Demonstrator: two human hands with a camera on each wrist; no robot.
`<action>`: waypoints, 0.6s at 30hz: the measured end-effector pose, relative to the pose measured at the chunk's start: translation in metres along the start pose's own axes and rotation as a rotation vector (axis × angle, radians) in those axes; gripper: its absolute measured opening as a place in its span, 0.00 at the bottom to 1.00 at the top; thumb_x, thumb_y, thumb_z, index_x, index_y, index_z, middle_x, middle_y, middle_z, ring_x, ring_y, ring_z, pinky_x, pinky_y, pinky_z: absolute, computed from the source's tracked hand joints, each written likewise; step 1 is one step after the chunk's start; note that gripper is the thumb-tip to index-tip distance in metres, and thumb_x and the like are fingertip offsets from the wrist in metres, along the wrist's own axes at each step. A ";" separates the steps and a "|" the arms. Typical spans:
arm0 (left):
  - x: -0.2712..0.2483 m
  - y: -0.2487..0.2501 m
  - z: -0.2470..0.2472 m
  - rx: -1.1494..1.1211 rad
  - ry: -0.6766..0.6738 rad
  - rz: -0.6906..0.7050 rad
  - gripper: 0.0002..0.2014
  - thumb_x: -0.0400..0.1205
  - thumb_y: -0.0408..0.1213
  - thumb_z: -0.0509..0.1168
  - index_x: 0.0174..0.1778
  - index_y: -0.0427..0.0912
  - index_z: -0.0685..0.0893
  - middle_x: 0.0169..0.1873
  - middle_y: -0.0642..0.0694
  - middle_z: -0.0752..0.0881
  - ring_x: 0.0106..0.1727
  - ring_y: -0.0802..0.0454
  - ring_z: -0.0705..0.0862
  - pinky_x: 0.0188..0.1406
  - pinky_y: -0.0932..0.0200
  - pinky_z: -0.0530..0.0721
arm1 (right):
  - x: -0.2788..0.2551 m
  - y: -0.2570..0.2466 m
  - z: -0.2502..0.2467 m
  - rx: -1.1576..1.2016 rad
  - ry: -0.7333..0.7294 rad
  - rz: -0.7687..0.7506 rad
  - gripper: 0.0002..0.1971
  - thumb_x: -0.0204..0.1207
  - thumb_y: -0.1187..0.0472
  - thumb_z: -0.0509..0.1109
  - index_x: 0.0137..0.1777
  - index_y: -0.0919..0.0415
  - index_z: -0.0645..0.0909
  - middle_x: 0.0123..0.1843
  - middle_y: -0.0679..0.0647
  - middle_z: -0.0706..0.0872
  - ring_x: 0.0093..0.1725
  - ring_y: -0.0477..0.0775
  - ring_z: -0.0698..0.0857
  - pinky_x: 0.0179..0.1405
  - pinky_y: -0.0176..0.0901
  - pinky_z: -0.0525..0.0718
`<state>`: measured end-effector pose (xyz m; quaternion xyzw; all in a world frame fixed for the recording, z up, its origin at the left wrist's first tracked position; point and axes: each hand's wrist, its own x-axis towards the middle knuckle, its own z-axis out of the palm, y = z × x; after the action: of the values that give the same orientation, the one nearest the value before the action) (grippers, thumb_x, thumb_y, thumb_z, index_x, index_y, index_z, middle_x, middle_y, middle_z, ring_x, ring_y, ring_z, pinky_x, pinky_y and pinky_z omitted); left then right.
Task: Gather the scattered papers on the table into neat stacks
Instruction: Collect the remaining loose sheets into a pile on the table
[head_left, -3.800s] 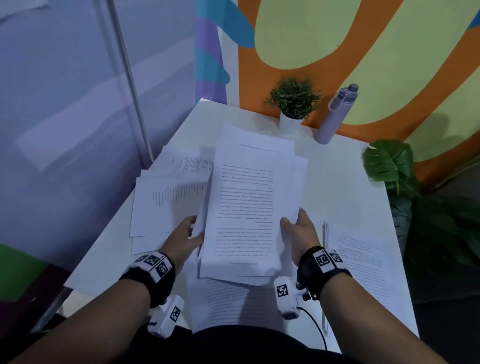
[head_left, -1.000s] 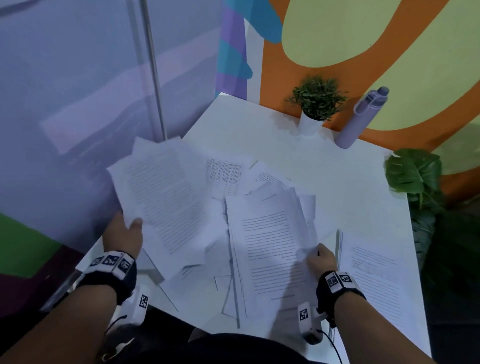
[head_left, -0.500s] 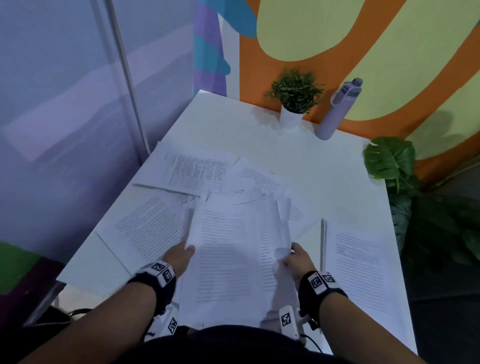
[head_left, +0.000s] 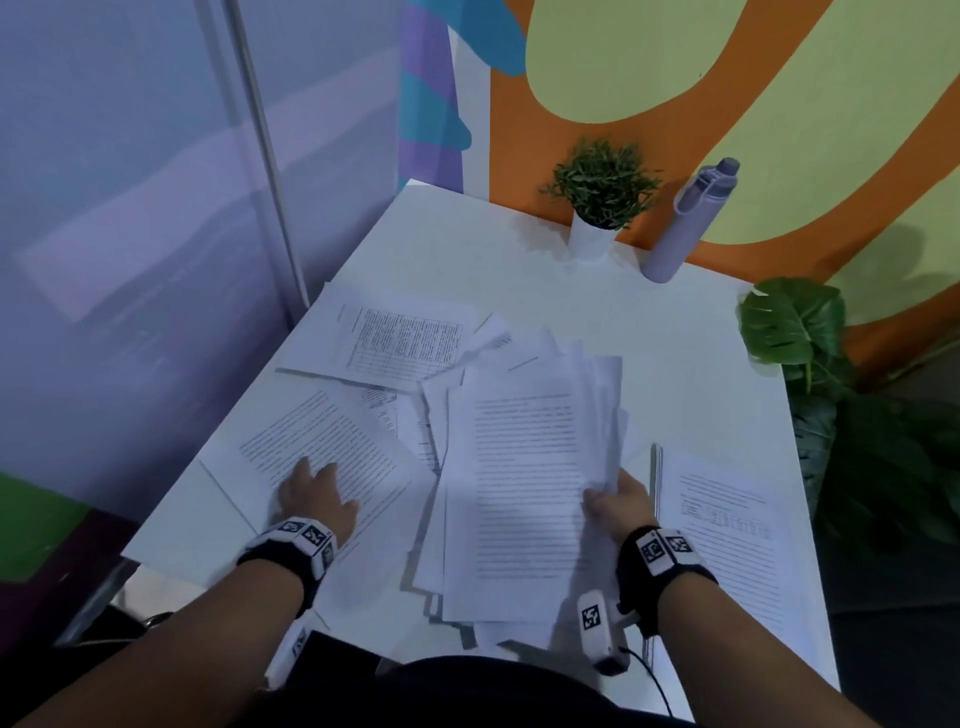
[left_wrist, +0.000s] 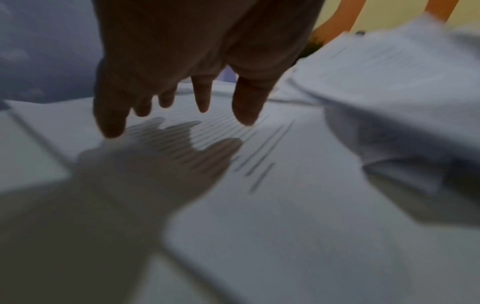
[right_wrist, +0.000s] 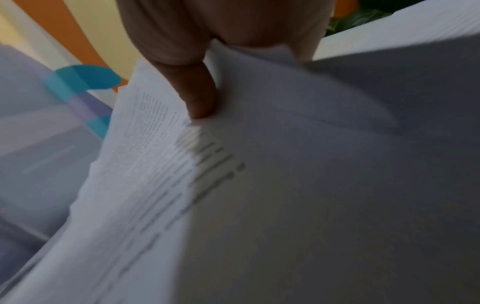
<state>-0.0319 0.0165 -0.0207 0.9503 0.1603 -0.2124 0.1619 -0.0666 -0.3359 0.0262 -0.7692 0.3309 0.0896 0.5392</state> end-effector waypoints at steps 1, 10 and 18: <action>0.000 -0.009 -0.002 0.051 -0.057 -0.040 0.35 0.77 0.50 0.65 0.80 0.52 0.59 0.84 0.43 0.47 0.82 0.37 0.51 0.79 0.39 0.62 | 0.005 -0.002 -0.004 0.016 0.007 -0.001 0.13 0.75 0.75 0.65 0.56 0.64 0.81 0.46 0.63 0.86 0.45 0.61 0.83 0.47 0.49 0.82; -0.038 -0.017 0.023 0.218 -0.187 0.303 0.39 0.76 0.48 0.67 0.79 0.65 0.52 0.83 0.53 0.36 0.84 0.44 0.41 0.79 0.37 0.59 | 0.029 -0.009 0.025 -0.063 -0.087 -0.003 0.13 0.73 0.72 0.67 0.57 0.64 0.82 0.49 0.65 0.87 0.45 0.63 0.85 0.48 0.52 0.85; -0.031 -0.025 -0.003 -0.318 -0.012 -0.074 0.56 0.68 0.33 0.76 0.82 0.47 0.42 0.78 0.34 0.58 0.74 0.37 0.69 0.72 0.51 0.71 | 0.027 -0.005 0.046 -0.273 -0.099 -0.068 0.14 0.74 0.70 0.66 0.60 0.67 0.79 0.56 0.62 0.82 0.51 0.60 0.81 0.53 0.47 0.81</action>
<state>-0.0665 0.0324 -0.0104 0.9049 0.2258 -0.1958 0.3030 -0.0328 -0.3055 -0.0015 -0.8408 0.2626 0.1533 0.4480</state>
